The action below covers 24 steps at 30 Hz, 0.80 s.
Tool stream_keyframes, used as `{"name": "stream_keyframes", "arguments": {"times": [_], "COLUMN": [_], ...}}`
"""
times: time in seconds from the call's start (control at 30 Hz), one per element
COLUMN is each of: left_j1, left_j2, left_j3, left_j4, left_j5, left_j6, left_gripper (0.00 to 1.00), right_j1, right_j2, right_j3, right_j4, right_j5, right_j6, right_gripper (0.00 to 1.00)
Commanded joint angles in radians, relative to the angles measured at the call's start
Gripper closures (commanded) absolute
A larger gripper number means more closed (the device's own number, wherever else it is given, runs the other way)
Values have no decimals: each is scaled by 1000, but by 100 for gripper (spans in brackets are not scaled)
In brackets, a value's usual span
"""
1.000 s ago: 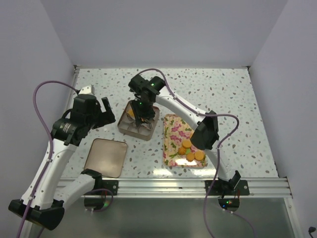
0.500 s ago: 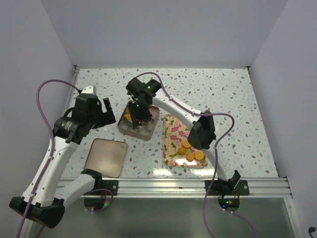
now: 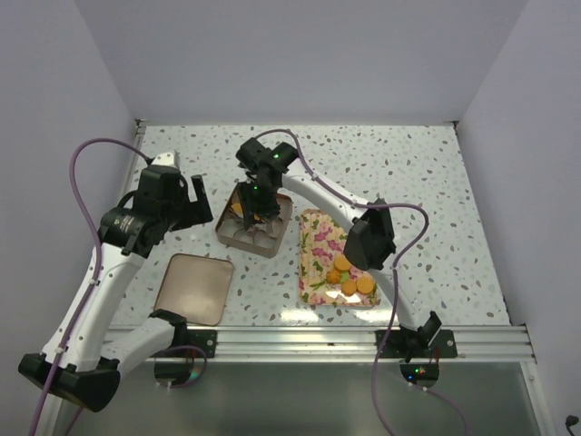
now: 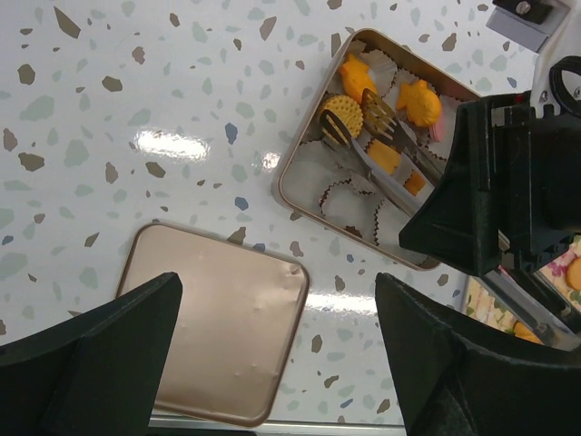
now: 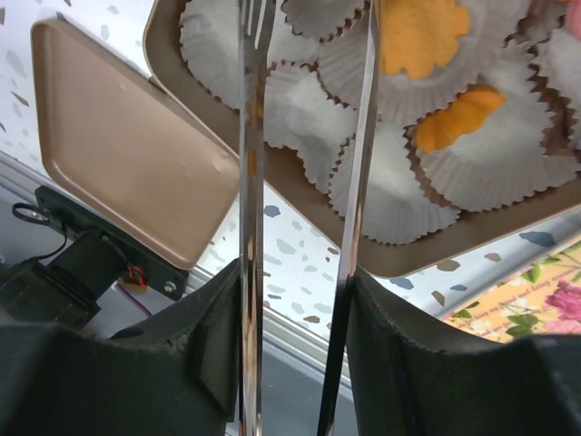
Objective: Pack the cookies
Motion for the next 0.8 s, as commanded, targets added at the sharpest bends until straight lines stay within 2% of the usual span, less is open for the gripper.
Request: {"name": "stream_keyframes", "arguments": {"times": [0.0, 0.33, 0.77], "left_j1": [6, 6, 6], "left_j2": [9, 12, -2], "left_j3": [40, 25, 29], "left_j4": [10, 27, 36], "left_j5": [-10, -5, -44], "left_j6": [27, 14, 2], "left_gripper": [7, 7, 5], "right_j1": [-31, -34, -33], "right_j2": [-19, -41, -137], "right_j3": [29, -7, 51], "right_j4": [26, 31, -29], "right_j5": [-10, -33, -52], "right_j6": [16, -1, 2], "right_gripper": [53, 48, 48]}}
